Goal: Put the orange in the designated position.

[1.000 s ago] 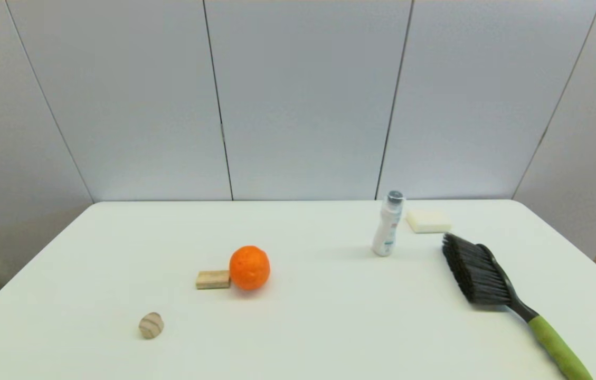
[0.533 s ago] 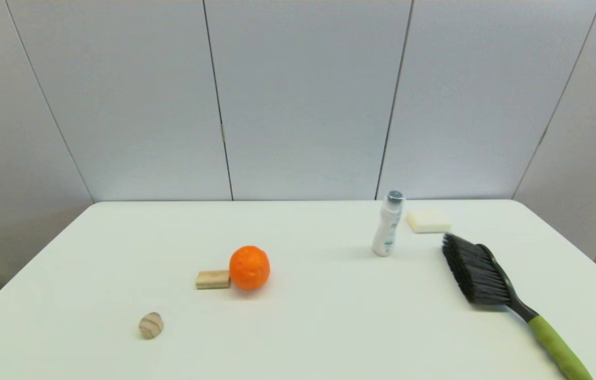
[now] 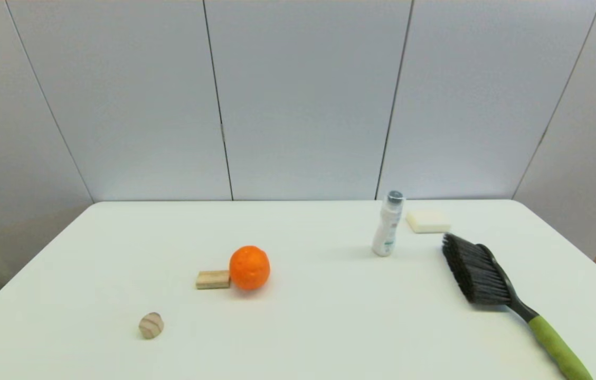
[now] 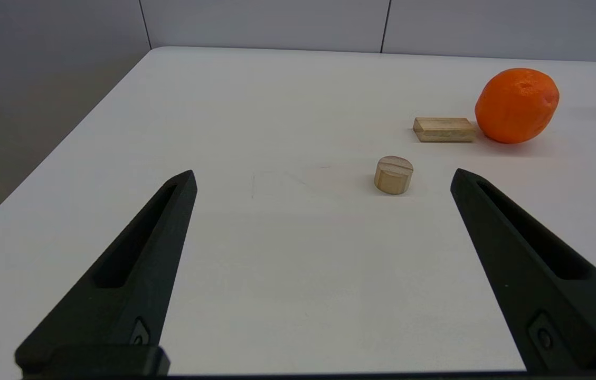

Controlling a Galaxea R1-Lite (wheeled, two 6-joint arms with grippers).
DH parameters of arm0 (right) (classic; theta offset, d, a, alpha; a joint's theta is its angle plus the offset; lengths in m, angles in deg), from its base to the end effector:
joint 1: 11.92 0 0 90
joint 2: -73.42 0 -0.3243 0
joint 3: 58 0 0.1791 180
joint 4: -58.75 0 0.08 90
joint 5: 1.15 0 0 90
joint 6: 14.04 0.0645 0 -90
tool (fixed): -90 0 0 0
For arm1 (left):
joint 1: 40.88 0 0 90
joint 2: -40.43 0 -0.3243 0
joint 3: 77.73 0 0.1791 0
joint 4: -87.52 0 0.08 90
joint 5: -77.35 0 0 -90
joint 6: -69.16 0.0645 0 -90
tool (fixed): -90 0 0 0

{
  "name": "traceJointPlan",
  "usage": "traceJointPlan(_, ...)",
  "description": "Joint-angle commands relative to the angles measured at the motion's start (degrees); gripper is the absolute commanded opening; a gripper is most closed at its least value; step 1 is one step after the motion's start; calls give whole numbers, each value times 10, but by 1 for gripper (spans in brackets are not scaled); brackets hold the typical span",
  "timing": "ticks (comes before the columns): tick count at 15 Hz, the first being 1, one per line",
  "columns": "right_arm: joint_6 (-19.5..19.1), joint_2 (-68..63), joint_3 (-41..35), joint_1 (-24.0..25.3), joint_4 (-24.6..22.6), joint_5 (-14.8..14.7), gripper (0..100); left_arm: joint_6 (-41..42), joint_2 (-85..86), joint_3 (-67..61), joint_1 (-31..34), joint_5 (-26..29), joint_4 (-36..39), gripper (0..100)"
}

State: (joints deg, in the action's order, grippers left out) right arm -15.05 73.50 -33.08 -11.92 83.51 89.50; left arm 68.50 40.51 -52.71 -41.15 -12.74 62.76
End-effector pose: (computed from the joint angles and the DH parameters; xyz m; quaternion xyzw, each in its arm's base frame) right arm -0.0175 0.0007 0.0758 -0.0088 -0.0021 0.0057 0.9999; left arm -0.0176 0.0002 0.0764 -0.0058 -0.0030 -0.0016 1.0000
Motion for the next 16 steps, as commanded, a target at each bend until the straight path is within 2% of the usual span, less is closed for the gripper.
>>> traceJointPlan(1, 0, -1, 0, 0, 0, 0, 100, 0, -1, 0, 0, 0, 0, 100)
traceJointPlan(16, 0, -1, 0, 0, 0, 0, 100, 0, -1, 0, 0, 0, 0, 100)
